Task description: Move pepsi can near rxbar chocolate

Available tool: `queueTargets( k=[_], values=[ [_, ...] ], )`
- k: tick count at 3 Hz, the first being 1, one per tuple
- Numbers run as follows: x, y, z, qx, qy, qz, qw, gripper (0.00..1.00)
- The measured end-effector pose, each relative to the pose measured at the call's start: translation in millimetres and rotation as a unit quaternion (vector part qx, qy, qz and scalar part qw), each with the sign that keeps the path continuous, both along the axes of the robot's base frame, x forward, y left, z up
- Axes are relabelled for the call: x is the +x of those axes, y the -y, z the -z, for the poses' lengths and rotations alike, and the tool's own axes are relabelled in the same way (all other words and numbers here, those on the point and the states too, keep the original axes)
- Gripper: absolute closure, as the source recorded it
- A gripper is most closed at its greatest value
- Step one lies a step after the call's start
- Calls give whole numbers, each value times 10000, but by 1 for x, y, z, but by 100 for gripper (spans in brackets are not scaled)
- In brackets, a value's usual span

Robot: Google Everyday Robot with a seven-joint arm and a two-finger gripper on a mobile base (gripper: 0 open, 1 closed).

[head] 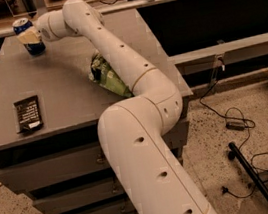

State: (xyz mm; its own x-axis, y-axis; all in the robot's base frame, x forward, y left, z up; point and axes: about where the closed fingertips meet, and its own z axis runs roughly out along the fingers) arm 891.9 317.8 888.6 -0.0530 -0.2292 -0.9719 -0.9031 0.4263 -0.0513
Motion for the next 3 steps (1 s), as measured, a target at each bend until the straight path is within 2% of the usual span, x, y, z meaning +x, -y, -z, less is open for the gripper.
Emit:
queueTargets(
  k=[1, 2, 3],
  values=[
    [-2, -3, 0, 25, -27, -48, 10000, 87],
    [-7, -5, -7, 108, -79, -154, 9998, 100],
    [-19, -1, -25, 45, -210, -232, 9995, 100]
  ],
)
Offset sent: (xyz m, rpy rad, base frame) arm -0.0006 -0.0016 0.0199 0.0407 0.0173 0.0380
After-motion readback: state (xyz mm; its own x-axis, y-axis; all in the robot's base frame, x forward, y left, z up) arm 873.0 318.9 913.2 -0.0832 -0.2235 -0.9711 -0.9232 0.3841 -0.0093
